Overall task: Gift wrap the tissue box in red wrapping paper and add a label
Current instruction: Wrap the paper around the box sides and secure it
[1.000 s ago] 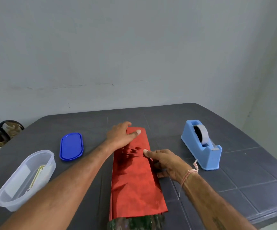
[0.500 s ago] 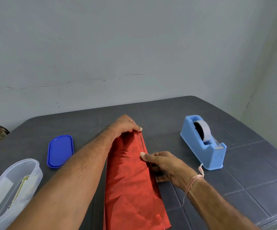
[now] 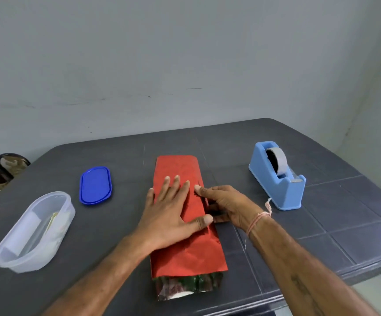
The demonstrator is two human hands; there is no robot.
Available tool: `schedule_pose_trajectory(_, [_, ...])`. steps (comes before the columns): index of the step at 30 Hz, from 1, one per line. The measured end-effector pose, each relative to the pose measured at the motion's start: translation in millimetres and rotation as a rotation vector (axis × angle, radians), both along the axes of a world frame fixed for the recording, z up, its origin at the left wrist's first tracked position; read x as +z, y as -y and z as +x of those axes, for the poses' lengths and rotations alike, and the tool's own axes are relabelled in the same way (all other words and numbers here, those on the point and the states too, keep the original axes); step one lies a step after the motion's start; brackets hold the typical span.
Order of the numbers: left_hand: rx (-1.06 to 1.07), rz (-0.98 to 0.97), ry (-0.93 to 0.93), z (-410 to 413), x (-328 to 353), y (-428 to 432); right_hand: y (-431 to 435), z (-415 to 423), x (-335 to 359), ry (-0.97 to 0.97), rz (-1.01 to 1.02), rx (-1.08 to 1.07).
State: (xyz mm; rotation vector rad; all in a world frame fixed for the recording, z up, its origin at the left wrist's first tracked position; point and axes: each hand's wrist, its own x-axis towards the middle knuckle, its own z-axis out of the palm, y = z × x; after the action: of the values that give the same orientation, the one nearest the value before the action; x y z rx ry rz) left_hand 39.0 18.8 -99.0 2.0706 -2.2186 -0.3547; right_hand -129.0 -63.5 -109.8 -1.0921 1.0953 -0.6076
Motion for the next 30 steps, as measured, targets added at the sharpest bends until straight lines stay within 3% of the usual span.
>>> schedule_pose_trajectory(8, [0.007, 0.006, 0.082, -8, -4, -4, -18, -2, 0, 0.038, -0.004, -0.074])
schedule_pose_trajectory(22, [-0.012, 0.204, 0.011, -3, 15, 4, -24, -4, 0, 0.008, -0.013, -0.136])
schedule_pose_trajectory(27, [-0.015, 0.213, -0.016, -2, 14, 4, -32, -51, 11, 0.005, -0.338, -0.282])
schedule_pose_trajectory(30, [-0.022, 0.227, -0.010, -1, 14, 5, -20, -96, 27, -0.249, -0.650, -0.543])
